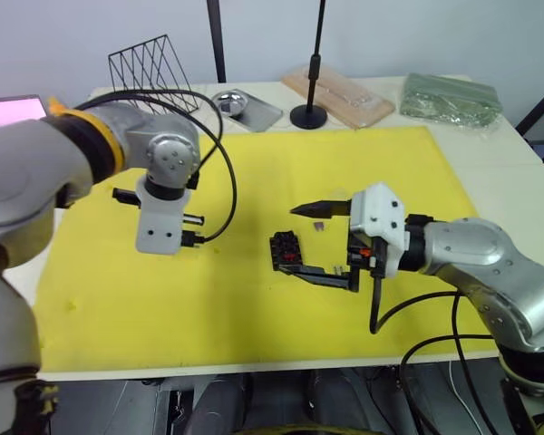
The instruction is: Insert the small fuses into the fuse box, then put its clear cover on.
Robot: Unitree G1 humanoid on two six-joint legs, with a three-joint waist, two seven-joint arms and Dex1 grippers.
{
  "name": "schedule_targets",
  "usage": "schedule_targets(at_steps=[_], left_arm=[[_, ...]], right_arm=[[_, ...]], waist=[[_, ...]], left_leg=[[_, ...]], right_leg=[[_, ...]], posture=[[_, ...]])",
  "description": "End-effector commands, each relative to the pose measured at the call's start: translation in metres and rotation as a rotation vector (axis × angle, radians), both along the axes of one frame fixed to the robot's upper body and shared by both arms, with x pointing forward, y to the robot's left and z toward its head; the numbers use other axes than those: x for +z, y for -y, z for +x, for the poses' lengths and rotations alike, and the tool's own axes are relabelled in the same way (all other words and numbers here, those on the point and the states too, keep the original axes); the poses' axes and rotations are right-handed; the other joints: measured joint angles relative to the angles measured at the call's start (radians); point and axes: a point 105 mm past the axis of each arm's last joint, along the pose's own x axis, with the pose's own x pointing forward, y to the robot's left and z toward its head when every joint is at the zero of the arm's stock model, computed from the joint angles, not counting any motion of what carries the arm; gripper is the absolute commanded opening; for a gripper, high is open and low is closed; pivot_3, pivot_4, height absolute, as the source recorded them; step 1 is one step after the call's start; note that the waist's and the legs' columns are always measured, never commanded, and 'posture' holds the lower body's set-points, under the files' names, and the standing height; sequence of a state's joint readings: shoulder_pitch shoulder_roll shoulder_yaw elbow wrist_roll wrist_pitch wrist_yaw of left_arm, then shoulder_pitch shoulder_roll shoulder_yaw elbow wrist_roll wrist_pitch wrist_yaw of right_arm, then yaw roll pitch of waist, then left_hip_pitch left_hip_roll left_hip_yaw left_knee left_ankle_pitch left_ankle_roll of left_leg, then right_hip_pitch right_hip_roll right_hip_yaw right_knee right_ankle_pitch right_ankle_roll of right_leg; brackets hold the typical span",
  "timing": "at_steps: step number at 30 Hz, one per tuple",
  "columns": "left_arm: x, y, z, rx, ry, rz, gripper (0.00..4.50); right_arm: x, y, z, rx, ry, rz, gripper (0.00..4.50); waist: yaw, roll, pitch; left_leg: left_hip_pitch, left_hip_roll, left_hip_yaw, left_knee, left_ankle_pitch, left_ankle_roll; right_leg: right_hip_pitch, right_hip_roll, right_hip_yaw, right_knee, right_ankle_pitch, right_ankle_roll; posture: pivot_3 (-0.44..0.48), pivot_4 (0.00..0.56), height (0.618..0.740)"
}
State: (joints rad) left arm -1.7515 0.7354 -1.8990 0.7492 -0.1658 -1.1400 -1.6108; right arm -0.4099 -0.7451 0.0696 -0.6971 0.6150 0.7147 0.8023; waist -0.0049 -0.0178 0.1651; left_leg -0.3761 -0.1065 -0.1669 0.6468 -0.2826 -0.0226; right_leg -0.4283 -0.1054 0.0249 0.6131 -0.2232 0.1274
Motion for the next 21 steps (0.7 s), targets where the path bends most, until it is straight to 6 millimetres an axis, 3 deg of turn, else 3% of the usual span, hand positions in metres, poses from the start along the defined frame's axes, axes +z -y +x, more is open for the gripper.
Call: schedule_targets(at_steps=[1,5,16,17,21], left_arm=[[-0.002,-0.002,0.003,-0.092,-0.004,0.021,0.01],[-0.019,0.015,-0.001,-0.227,-0.045,-0.004,0.01],[-0.045,0.023,0.007,-0.260,-0.033,-0.050,0.01],[-0.047,0.024,0.007,-0.260,-0.038,-0.060,0.51],[-0.047,0.029,0.012,-0.251,-0.019,-0.095,1.72]], right_arm=[[0.008,-0.001,-0.008,0.007,0.047,0.014,4.50],[0.005,0.002,-0.012,-0.014,0.042,0.009,4.50],[0.006,0.010,-0.006,-0.047,0.030,0.002,4.50],[0.005,0.011,-0.006,-0.047,0.029,0.002,4.50],[0.005,0.012,-0.005,-0.041,0.027,-0.001,4.50]], waist=[[-0.006,0.000,0.000],[-0.006,-0.001,0.001],[0.000,-0.002,0.001],[0.001,-0.002,0.001],[0.003,-0.002,0.001]], left_leg=[[0.000,0.000,0.000,0.000,0.000,0.000],[0.000,0.001,-0.001,0.000,0.000,0.000],[0.001,0.000,0.000,0.001,0.000,0.001],[0.001,0.000,0.000,0.001,0.000,0.001],[0.001,0.000,0.000,0.001,0.000,0.001]], right_leg=[[0.000,0.000,0.000,0.000,0.000,0.000],[0.000,0.001,0.000,0.001,-0.001,0.001],[0.002,0.001,0.000,0.001,-0.001,0.001],[0.002,0.001,0.000,0.001,-0.001,0.001],[0.002,0.001,0.000,0.001,-0.001,0.001]], posture=[[0.000,0.150,0.740],[0.000,0.150,0.740],[0.000,0.150,0.740],[0.000,0.150,0.740],[0.000,0.150,0.740]])
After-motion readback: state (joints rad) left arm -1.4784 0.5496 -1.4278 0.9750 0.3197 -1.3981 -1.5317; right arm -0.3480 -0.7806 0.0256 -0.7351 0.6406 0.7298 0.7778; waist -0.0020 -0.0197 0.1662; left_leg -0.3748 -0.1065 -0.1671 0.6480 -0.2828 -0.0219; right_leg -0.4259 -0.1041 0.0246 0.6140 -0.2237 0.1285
